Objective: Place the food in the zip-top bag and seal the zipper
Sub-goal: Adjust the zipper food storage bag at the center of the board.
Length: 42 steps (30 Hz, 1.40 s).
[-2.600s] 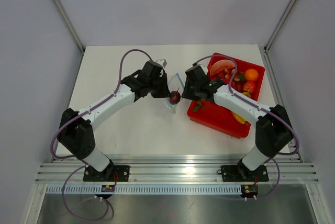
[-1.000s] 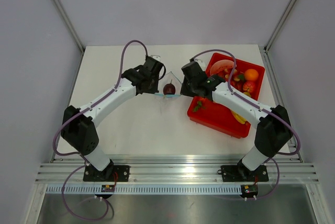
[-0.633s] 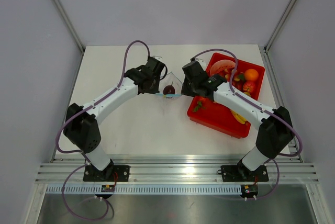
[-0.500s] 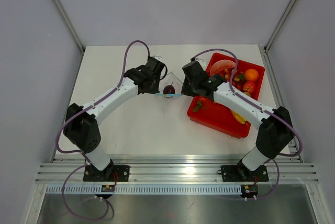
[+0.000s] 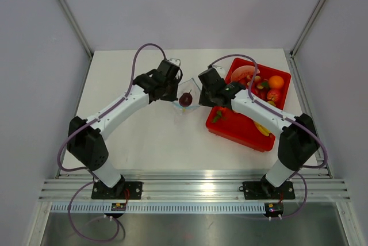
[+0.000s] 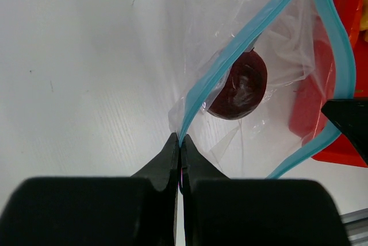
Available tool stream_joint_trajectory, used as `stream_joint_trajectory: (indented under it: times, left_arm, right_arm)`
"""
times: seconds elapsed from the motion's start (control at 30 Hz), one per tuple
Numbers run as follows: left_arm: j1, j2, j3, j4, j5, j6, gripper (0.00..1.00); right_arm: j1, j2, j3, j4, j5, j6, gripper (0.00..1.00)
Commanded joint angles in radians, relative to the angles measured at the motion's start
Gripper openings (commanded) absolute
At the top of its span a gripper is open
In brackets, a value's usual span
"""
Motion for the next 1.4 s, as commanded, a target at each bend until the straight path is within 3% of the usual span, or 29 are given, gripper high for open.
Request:
stream_joint_trajectory:
  times: [0.0, 0.13, 0.33, 0.43, 0.67, 0.97, 1.23, 1.37]
  left_arm:
    - [0.006, 0.052, -0.025, 0.043, 0.043, -0.011, 0.00]
    - [0.006, 0.047, 0.017, 0.014, 0.053, -0.008, 0.00]
    - [0.009, -0.086, 0.159, -0.021, 0.129, -0.012, 0.00]
    - [0.023, -0.085, 0.123, 0.003, 0.137, -0.026, 0.00]
    - [0.039, 0.067, 0.020, -0.001, 0.126, -0.034, 0.00]
    - [0.041, -0.063, 0.199, -0.056, 0.258, -0.006, 0.00]
    - [0.064, 0.071, 0.012, -0.019, 0.226, -0.026, 0.00]
    - [0.062, 0.027, -0.025, 0.025, 0.243, -0.031, 0.00]
  right_arm:
    - [-0.004, 0.085, 0.015, -0.010, 0.044, -0.025, 0.00]
    - [-0.004, 0.044, 0.026, 0.002, 0.012, -0.025, 0.00]
    - [-0.004, -0.048, 0.123, -0.013, -0.014, -0.045, 0.00]
    - [-0.004, -0.071, 0.092, 0.034, -0.029, -0.031, 0.00]
    - [-0.004, 0.078, 0.051, 0.010, -0.057, -0.023, 0.00]
    - [-0.004, -0.034, 0.111, 0.002, -0.049, -0.037, 0.00]
    - [-0.005, 0.088, 0.035, 0.009, -0.057, -0.027, 0.00]
    - [-0.005, 0.060, 0.009, 0.036, -0.060, -0.020, 0.00]
